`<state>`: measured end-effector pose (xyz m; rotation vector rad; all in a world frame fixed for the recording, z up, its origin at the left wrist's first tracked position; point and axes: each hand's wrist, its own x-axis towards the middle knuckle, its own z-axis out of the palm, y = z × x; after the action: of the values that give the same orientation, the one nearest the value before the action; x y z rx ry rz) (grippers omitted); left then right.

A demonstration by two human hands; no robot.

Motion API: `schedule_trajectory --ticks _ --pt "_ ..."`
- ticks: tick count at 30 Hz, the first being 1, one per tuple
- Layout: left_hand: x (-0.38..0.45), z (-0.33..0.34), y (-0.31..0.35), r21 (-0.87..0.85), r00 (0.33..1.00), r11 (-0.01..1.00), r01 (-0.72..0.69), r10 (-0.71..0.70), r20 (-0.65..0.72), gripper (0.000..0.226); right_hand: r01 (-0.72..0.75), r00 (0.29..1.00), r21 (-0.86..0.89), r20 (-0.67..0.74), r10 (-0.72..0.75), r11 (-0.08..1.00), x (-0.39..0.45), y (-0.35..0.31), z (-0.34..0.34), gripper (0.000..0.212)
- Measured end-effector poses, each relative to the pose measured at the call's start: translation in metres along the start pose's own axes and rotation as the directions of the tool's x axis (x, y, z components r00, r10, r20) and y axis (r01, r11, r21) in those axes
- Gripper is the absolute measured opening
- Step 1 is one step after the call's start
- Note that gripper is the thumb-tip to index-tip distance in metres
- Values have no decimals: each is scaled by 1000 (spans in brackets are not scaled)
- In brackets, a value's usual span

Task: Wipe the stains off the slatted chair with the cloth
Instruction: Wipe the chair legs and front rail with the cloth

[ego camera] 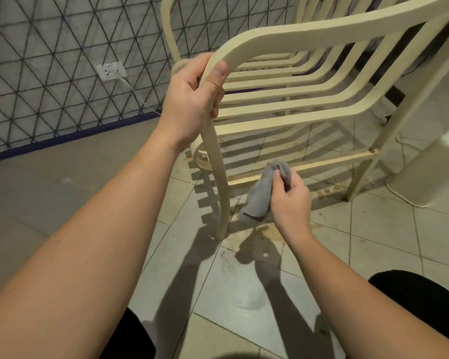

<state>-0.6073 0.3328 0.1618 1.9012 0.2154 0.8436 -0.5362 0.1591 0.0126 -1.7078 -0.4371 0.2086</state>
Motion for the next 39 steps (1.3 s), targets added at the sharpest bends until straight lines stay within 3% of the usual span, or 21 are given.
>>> schedule_trajectory --ticks 2,4,5,7,9,11,14,16,18,20,22,25,28,31,33,35,36,39 --pt "0 -1 -2 1 1000 1000 3 -3 -8 24 190 981 -180 74 -179 965 17 -7 -7 20" --pt "0 -1 -2 4 1000 1000 5 -5 -11 26 378 926 -509 218 -309 773 35 -13 -1 27" --pt "0 -1 -2 6 1000 1000 6 -6 -11 26 447 895 -608 315 -317 657 40 -16 6 29" --pt "0 0 -1 10 1000 1000 11 -11 -10 25 542 834 -639 492 -252 546 39 -16 25 24" --pt "-1 0 0 13 1000 1000 17 -17 -9 25 560 781 -582 607 -143 590 29 -6 38 22" --pt "0 0 -1 14 1000 1000 12 -12 -9 25 534 757 -517 645 -107 669 19 12 37 45" --pt "0 2 -2 11 1000 1000 -1 1 -22 23 609 741 -492 633 -225 622 16 34 17 77" --pt "0 3 -3 15 999 1000 8 -8 -36 26 517 829 -473 484 -280 713 17 31 4 70" --pt "0 4 -3 16 999 1000 13 -13 -38 30 297 948 -424 236 -213 856 21 13 -5 58" --pt "0 4 -4 14 999 1000 9 -8 -32 30 188 982 -356 103 -161 915 28 -1 -4 56" --pt "1 3 -4 13 999 1000 4 -3 -33 29 225 957 -340 255 -141 913 27 -10 10 57" --pt "3 2 -6 9 1000 1000 10 -9 -28 31 464 785 -438 607 -127 770 17 2 38 55" --pt "3 2 -7 6 1000 1000 20 -20 -20 33 576 763 -519 618 -188 632 30 20 37 46" --pt "3 2 -6 6 999 1000 30 -30 -20 30 498 817 -559 559 -143 663 33 19 35 46" --pt "2 2 -6 4 1000 1000 26 -26 -16 27 294 852 -459 523 -13 838 21 6 41 51" --pt "1 2 -6 0 1000 1000 18 -18 -12 29 -24 882 -170 460 101 985 9 -11 49 45" --pt "0 3 -5 1 1000 1000 12 -12 -7 32 -144 894 13 431 124 990 5 -19 52 42" --pt "0 2 -7 -22 999 999 24 -23 36 37 -173 919 324 392 35 930 7 -40 61 41"
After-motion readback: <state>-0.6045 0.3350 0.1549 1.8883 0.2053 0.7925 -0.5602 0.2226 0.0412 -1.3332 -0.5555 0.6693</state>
